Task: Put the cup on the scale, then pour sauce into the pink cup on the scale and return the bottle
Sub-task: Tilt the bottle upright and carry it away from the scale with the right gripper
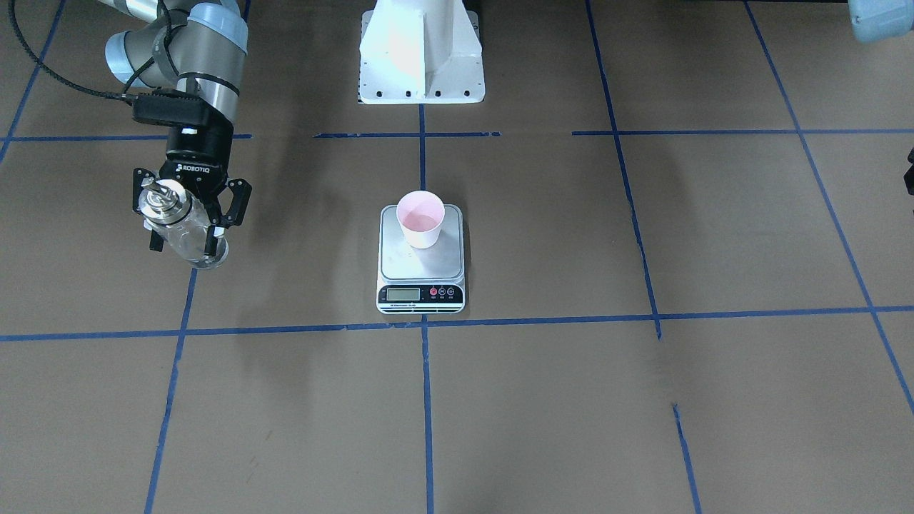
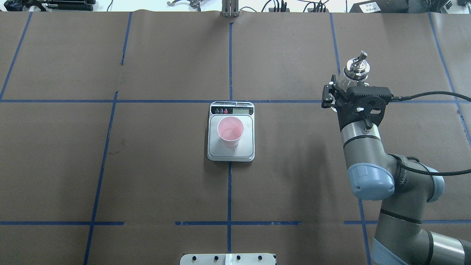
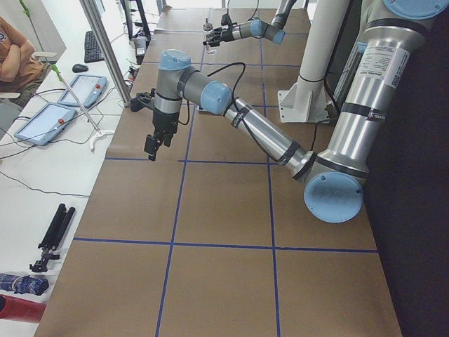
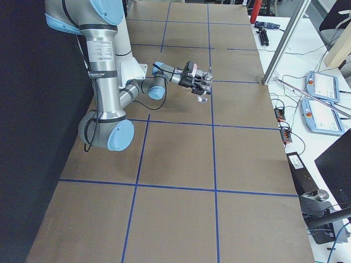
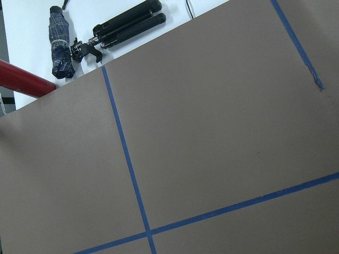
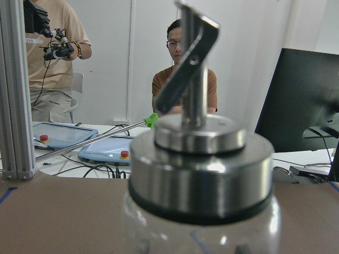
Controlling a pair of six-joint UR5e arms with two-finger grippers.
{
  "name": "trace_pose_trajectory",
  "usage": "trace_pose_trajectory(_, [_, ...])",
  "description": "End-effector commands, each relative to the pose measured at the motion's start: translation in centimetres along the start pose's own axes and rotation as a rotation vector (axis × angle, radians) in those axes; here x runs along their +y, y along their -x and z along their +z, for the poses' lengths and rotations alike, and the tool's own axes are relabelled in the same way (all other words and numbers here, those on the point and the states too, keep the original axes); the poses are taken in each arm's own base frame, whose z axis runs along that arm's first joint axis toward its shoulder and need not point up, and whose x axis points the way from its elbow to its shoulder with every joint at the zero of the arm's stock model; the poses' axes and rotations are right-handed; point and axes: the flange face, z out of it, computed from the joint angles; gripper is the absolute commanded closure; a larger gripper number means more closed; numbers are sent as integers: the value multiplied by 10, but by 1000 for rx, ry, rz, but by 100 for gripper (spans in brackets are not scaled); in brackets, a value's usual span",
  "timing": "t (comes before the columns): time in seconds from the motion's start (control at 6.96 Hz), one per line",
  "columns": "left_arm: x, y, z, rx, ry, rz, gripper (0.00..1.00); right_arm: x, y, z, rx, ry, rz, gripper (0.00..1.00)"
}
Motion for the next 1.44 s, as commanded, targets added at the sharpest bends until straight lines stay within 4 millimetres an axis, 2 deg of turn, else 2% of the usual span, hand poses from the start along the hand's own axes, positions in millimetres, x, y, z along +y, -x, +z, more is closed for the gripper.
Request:
trace_pose_trajectory(0.0, [0,0,-3,-2,-5,1,0,16,-23,6,31,9,31,100])
trace_pose_trajectory(0.43, [0,-1,-5,-2,-9,2,0,46,-45,22,86,-25,42,100])
trace_pose_trajectory(0.57, [0,-1,-5,-2,-9,2,0,65,-53,32,111,-31,33,100])
trace_pose_trajectory(1.01, [0,0,-5,-16,-10,2,0,72,-52,31,109,-17,28,100])
trace_pose_trajectory(1.29, [0,1,-5,-20,-11,2,0,88,-49,25,97,2,7,100])
